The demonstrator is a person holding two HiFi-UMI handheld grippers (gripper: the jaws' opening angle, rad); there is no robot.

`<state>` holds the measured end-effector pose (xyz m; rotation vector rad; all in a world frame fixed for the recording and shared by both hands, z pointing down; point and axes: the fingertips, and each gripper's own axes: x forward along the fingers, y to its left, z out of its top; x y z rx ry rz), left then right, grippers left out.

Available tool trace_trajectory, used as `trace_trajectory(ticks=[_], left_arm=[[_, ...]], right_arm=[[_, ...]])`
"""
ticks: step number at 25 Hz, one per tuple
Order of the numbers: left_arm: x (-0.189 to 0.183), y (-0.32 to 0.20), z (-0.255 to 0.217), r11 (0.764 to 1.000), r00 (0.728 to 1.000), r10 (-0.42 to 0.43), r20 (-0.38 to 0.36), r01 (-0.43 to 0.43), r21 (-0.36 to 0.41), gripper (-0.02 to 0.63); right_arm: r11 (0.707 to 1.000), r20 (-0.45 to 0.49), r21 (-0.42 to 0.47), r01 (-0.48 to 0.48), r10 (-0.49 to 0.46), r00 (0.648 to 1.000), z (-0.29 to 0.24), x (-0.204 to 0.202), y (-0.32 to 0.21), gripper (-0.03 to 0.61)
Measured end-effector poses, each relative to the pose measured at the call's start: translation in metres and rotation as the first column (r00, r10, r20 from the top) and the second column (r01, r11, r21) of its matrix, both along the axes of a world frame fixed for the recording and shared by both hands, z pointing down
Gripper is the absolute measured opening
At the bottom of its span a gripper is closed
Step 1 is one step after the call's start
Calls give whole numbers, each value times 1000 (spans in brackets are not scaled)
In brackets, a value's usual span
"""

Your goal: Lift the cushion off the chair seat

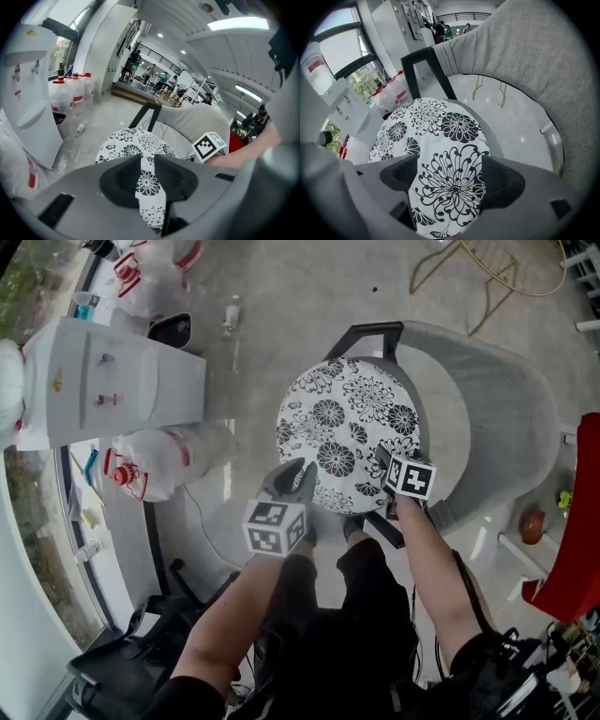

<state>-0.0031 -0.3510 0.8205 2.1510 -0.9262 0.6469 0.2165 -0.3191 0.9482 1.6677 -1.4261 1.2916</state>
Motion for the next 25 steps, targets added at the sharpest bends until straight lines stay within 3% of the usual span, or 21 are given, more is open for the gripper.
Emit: trace_trajectory(ticks=[13,20,25], left_arm=[[16,-9,42,999,1000,19,15,-18,-40,97],[17,-5,51,999,999,31,36,-30,-43,97],[16,1,47,998,999,42,35,-40,-47,97]], right_arm=[[998,-8,-58,39,-40,999,51,6,-5,411],[999,-10,-28,41,-41,999,58,6,-3,410],[998,-5,-35,47,-47,999,54,0,-2,348]])
